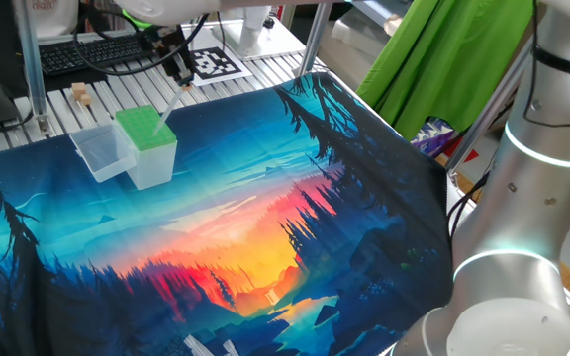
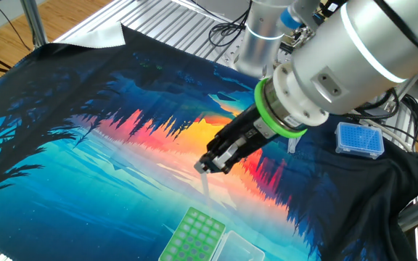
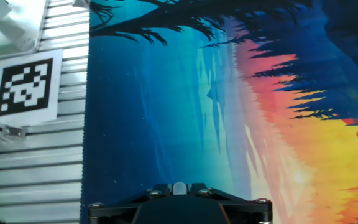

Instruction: Insert a large pipette tip into the holder for large pipette tips

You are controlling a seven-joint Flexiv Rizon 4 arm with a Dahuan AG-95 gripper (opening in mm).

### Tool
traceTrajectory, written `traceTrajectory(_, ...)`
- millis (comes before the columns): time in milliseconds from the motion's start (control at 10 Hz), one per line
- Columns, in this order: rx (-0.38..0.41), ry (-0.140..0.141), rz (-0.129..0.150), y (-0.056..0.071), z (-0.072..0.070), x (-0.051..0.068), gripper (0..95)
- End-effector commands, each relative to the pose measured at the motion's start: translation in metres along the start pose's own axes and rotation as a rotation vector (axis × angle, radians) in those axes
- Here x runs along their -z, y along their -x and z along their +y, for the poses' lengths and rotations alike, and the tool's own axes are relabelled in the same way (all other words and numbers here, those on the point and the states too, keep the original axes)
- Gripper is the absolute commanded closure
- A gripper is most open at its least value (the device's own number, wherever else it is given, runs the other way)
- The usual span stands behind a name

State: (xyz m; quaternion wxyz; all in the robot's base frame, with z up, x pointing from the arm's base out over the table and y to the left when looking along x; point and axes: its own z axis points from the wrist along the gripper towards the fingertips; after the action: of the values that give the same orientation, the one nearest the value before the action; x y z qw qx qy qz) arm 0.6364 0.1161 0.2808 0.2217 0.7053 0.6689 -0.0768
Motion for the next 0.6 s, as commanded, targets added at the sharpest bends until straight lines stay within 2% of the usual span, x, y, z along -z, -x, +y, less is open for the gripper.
traceTrajectory(100, 0.0, 0.005, -0.034, -0.0011, 0.0037, 0.0018, 95.0)
traceTrajectory(300, -0.014, 0.026, -0.04, -0.0028, 0.0044, 0.0016, 95.0)
traceTrajectory(600, -0.029, 0.029, -0.056, -0.0079, 0.0063, -0.0019, 95.0)
